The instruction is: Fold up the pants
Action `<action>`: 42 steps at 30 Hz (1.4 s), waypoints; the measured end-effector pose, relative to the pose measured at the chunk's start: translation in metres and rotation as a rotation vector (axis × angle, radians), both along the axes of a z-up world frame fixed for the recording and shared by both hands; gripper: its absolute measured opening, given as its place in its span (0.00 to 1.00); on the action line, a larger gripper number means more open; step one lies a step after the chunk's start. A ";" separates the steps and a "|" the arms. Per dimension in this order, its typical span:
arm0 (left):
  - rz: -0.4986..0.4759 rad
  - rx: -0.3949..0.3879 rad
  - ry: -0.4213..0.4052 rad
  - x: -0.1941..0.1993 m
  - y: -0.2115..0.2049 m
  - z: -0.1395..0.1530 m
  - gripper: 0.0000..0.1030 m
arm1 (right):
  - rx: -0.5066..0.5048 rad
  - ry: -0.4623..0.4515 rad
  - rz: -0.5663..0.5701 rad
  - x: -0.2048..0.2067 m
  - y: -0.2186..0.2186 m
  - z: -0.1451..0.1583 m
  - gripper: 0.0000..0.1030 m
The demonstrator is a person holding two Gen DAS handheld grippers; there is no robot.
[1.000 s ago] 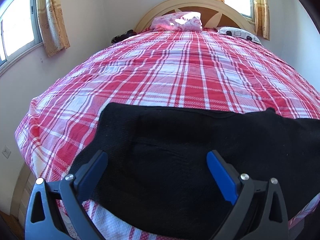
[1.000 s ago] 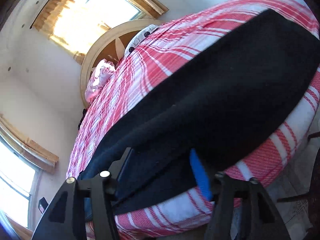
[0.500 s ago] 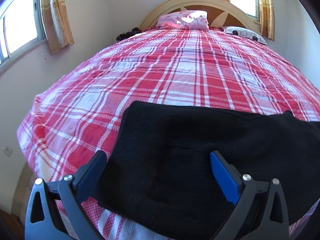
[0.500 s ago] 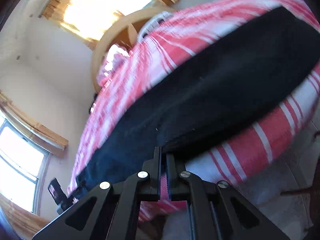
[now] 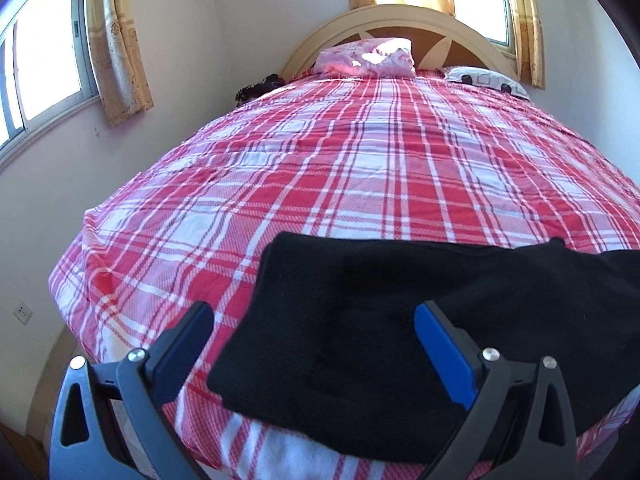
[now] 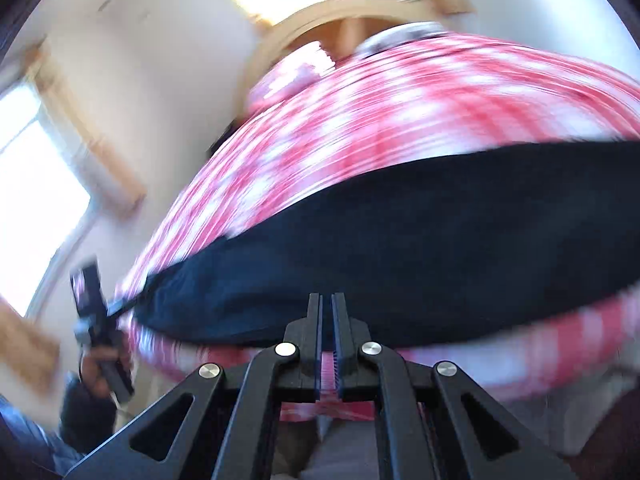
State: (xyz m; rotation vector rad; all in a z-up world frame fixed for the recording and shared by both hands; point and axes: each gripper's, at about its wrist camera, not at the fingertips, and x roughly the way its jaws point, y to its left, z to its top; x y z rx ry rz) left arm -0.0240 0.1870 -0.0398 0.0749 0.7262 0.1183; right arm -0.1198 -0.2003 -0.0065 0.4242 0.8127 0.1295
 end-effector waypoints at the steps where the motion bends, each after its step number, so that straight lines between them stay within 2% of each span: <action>1: 0.015 0.010 0.003 -0.001 0.000 -0.003 1.00 | -0.043 0.003 0.024 0.012 0.012 -0.004 0.05; 2: 0.038 0.026 0.018 -0.001 0.003 -0.010 1.00 | -0.078 0.007 0.043 0.026 0.025 -0.008 0.05; 3: 0.047 0.032 0.032 0.000 0.005 -0.015 1.00 | -0.073 0.023 0.064 0.037 0.032 -0.015 0.05; 4: 0.062 0.041 0.045 0.003 0.010 -0.021 1.00 | -0.029 0.055 0.102 0.047 0.038 -0.025 0.05; 6: 0.089 0.029 0.016 0.004 0.022 -0.024 1.00 | 0.070 0.152 0.190 0.066 0.059 -0.052 0.05; 8: 0.104 -0.006 0.018 0.014 0.035 -0.025 1.00 | 0.112 0.144 0.237 0.074 0.081 -0.063 0.05; 10: 0.098 -0.041 0.018 0.026 0.041 -0.025 1.00 | 0.109 0.202 0.287 0.084 0.100 -0.078 0.05; 12: 0.093 -0.013 0.008 0.033 0.039 -0.025 1.00 | 0.072 0.177 0.284 0.082 0.107 -0.075 0.05; 13: 0.089 0.024 0.001 0.036 0.034 -0.023 1.00 | 0.084 0.171 0.296 0.081 0.106 -0.071 0.06; 15: 0.087 0.084 0.015 0.037 0.026 -0.018 1.00 | 0.177 0.152 0.349 0.071 0.098 -0.062 0.06; 16: 0.089 0.101 0.026 0.036 0.026 -0.014 1.00 | 0.192 0.149 0.386 0.071 0.099 -0.053 0.06; 19: 0.136 0.142 0.008 0.023 0.028 0.005 1.00 | 0.068 0.041 0.421 0.074 0.105 -0.018 0.07; 21: 0.170 0.145 -0.027 0.014 0.032 0.016 1.00 | 0.026 -0.015 0.406 0.090 0.099 -0.005 0.17; 23: 0.189 0.113 -0.070 0.008 0.034 0.029 1.00 | 0.001 -0.044 0.365 0.115 0.093 -0.003 0.52; 24: 0.180 0.093 -0.089 0.007 0.033 0.034 1.00 | 0.004 -0.054 0.354 0.130 0.091 -0.004 0.55; 26: 0.148 0.042 -0.114 0.007 0.027 0.038 1.00 | 0.014 -0.042 0.367 0.157 0.102 -0.017 0.55; 28: 0.109 0.005 -0.086 0.013 0.018 0.032 1.00 | -0.002 -0.010 0.365 0.180 0.111 -0.027 0.51; 29: 0.096 0.001 -0.070 0.016 0.014 0.027 1.00 | -0.008 0.004 0.361 0.189 0.115 -0.034 0.38; 31: 0.076 0.019 -0.042 0.023 0.004 0.013 1.00 | -0.015 0.046 0.380 0.206 0.127 -0.045 0.27; 33: 0.060 0.057 -0.007 0.026 -0.001 -0.001 0.98 | -0.057 0.106 0.352 0.221 0.135 -0.062 0.26; 35: 0.085 0.126 0.045 0.029 0.001 -0.019 0.97 | -0.052 0.107 0.340 0.230 0.138 -0.068 0.25; 38: 0.102 0.045 0.042 0.020 0.021 -0.024 1.00 | -0.069 0.107 0.355 0.233 0.148 -0.065 0.21; 42: 0.095 0.011 0.057 0.016 0.035 -0.023 1.00 | -0.081 0.092 0.327 0.247 0.150 -0.073 0.15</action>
